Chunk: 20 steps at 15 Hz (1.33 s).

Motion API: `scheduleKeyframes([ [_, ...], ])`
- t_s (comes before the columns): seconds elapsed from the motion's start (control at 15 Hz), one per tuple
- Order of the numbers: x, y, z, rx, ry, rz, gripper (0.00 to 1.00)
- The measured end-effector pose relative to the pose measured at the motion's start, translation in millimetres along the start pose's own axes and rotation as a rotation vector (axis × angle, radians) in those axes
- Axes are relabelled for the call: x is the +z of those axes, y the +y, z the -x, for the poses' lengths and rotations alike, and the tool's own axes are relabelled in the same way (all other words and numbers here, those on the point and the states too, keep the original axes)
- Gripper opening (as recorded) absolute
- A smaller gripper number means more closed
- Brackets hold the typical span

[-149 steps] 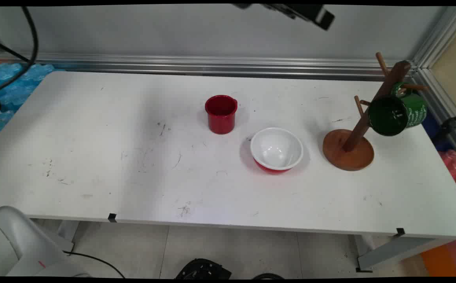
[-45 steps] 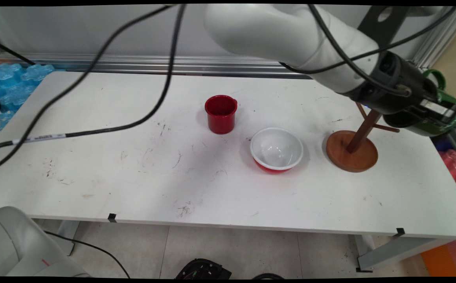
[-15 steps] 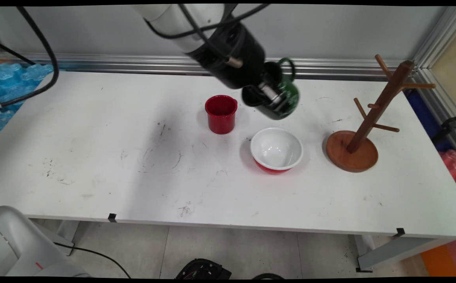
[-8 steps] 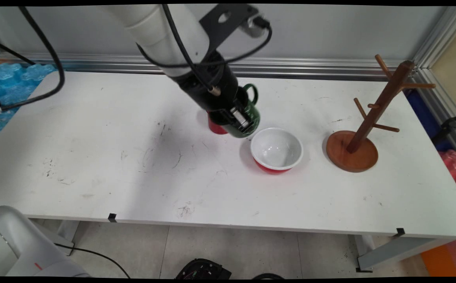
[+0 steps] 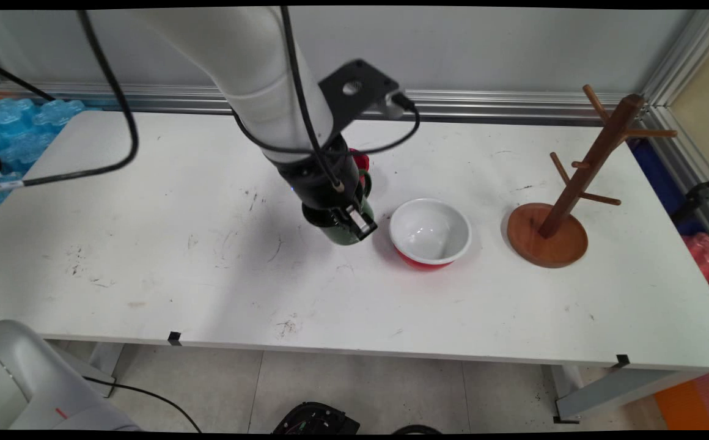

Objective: Place the picked object on the table

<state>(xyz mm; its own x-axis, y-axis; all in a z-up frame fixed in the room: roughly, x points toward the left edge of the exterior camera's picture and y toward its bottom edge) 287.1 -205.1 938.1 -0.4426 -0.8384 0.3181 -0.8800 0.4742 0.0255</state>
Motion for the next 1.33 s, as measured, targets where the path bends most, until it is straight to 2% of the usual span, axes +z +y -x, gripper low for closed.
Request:
scheduleKeyframes([
  [0.87,87,-5,-8,0.045,-0.154,-0.061,0.0],
  [1.33,116,-5,-10,0.047,-0.216,-0.067,0.0],
])
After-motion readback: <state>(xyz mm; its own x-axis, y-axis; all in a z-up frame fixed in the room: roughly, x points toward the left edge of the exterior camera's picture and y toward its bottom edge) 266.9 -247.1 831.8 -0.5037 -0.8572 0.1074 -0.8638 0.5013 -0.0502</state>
